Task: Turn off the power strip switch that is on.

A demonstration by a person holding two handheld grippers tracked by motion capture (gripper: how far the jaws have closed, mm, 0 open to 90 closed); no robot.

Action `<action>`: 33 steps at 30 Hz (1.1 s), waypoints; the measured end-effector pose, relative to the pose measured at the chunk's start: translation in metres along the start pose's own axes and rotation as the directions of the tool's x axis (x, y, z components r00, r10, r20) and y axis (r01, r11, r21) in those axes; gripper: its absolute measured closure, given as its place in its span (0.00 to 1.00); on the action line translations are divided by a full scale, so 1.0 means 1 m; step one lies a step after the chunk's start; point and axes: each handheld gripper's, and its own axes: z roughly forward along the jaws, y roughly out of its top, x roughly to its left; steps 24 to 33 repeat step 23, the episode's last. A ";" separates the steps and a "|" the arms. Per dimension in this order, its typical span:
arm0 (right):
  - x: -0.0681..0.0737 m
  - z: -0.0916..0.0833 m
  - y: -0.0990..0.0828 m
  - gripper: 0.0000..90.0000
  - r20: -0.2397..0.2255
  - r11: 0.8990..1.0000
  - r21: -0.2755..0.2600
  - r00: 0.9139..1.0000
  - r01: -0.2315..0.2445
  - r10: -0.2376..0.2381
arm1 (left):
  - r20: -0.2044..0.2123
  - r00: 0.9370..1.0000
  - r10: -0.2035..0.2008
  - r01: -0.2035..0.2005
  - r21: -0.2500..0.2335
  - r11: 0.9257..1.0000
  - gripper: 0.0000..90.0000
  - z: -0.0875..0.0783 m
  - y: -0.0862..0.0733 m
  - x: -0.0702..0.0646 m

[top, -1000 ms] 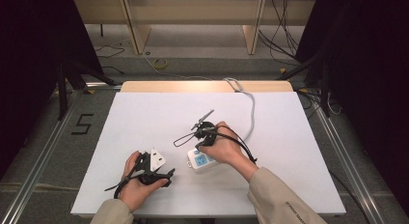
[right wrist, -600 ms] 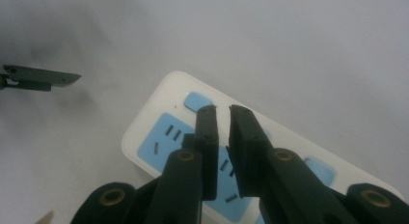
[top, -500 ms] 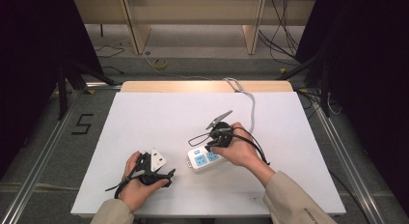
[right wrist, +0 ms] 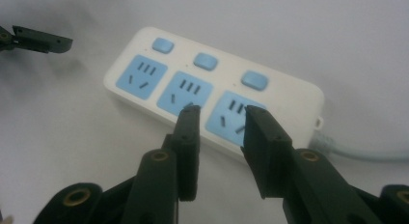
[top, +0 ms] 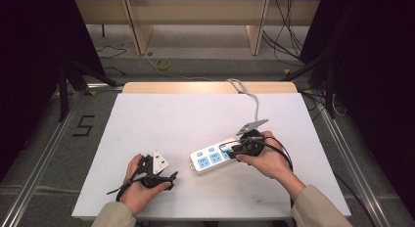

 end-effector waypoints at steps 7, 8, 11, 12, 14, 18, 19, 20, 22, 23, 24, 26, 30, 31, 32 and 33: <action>-0.013 -0.019 -0.038 0.69 0.017 0.997 -0.059 0.999 -0.042 0.043 | 0.004 1.000 0.000 -0.001 0.004 1.000 0.19 0.000 -0.001 -0.001; -0.014 -0.020 -0.043 0.69 0.019 0.997 -0.065 0.999 -0.046 0.048 | 0.005 1.000 0.001 -0.001 0.007 1.000 0.19 0.000 -0.001 -0.001; -0.016 -0.025 -0.056 0.67 0.026 0.995 -0.083 0.998 -0.059 0.061 | 0.007 1.000 -0.009 0.009 0.006 1.000 0.19 0.001 -0.002 -0.002; -0.016 -0.026 -0.060 0.67 0.027 0.994 -0.087 0.998 -0.059 0.062 | 0.007 1.000 -0.011 0.011 0.006 1.000 0.19 0.001 -0.002 -0.002; -0.016 -0.028 -0.065 0.65 0.029 0.992 -0.103 0.997 -0.069 0.072 | 0.010 1.000 -0.011 0.011 0.009 1.000 0.19 0.001 -0.001 -0.002; -0.014 -0.029 -0.075 0.61 0.025 0.987 -0.132 0.995 -0.094 0.098 | 0.011 1.000 -0.012 0.012 0.015 1.000 0.19 0.002 -0.003 -0.001; -0.013 -0.029 -0.077 0.61 0.022 0.986 -0.135 0.994 -0.099 0.103 | 0.011 1.000 -0.014 0.014 0.016 1.000 0.19 0.002 -0.003 0.000; -0.013 -0.029 -0.079 0.60 0.018 0.985 -0.138 0.995 -0.100 0.103 | 0.011 1.000 -0.017 0.016 0.016 1.000 0.19 0.002 -0.003 0.000; -0.012 -0.028 -0.082 0.58 0.008 0.985 -0.137 0.994 -0.104 0.106 | 0.009 1.000 -0.027 0.026 0.014 1.000 0.18 0.002 -0.004 0.002; -0.011 -0.027 -0.083 0.57 0.007 0.985 -0.138 0.995 -0.102 0.104 | 0.010 1.000 -0.030 0.029 0.016 0.999 0.18 0.002 -0.004 0.003; -0.011 -0.027 -0.083 0.57 0.007 0.985 -0.138 0.995 -0.102 0.104 | 0.010 1.000 -0.030 0.029 0.016 0.999 0.18 0.002 -0.004 0.003; -0.011 -0.027 -0.083 0.57 0.007 0.985 -0.138 0.995 -0.102 0.104 | 0.010 1.000 -0.030 0.029 0.016 0.999 0.18 0.002 -0.004 0.003; -0.011 -0.027 -0.083 0.57 0.007 0.985 -0.138 0.995 -0.102 0.104 | 0.010 1.000 -0.030 0.029 0.016 0.999 0.18 0.002 -0.004 0.003; -0.011 -0.027 -0.083 0.57 0.007 0.985 -0.138 0.995 -0.102 0.104 | 0.010 1.000 -0.030 0.029 0.016 0.999 0.18 0.002 -0.004 0.003; -0.011 -0.027 -0.083 0.57 0.007 0.985 -0.138 0.995 -0.102 0.104 | 0.010 1.000 -0.030 0.029 0.016 0.999 0.18 0.002 -0.004 0.003; -0.011 -0.027 -0.083 0.57 0.007 0.985 -0.138 0.995 -0.102 0.104 | 0.010 1.000 -0.030 0.029 0.016 0.999 0.18 0.002 -0.004 0.003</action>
